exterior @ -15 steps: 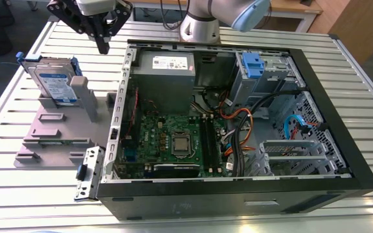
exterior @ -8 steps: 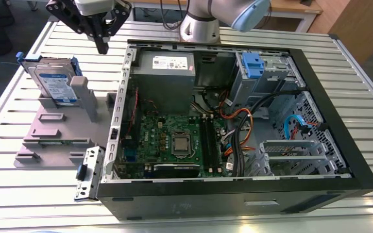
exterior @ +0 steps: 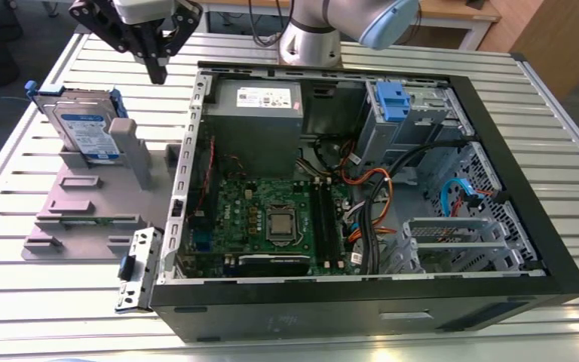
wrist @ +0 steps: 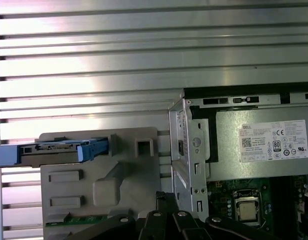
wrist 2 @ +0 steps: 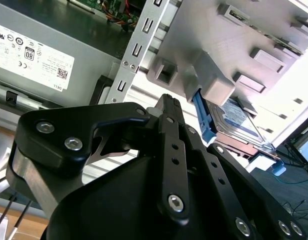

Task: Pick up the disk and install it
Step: 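Reach for the disk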

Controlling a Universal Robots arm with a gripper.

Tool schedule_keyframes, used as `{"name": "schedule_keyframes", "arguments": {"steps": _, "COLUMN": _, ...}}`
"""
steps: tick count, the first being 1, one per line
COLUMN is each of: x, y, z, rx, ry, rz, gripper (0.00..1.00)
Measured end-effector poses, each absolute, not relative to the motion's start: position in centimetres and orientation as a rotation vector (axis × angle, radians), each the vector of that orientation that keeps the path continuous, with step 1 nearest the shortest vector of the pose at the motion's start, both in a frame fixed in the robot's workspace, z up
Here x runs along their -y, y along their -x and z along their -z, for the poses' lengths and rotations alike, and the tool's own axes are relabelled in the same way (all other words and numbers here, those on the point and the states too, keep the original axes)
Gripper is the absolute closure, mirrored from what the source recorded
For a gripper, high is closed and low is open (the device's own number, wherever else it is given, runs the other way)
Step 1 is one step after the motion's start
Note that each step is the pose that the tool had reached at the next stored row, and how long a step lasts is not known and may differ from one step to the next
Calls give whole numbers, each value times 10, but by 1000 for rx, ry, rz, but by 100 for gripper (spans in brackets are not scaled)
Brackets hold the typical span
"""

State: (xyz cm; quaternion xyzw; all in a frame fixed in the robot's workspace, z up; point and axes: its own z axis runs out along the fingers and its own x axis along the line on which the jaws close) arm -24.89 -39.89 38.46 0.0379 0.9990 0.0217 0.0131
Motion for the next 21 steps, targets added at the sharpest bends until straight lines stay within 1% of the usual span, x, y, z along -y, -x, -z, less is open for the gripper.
{"name": "schedule_keyframes", "arguments": {"steps": 21, "x": 399, "y": 260, "z": -384, "rx": -3112, "ry": -118, "rz": -68, "gripper": 89}}
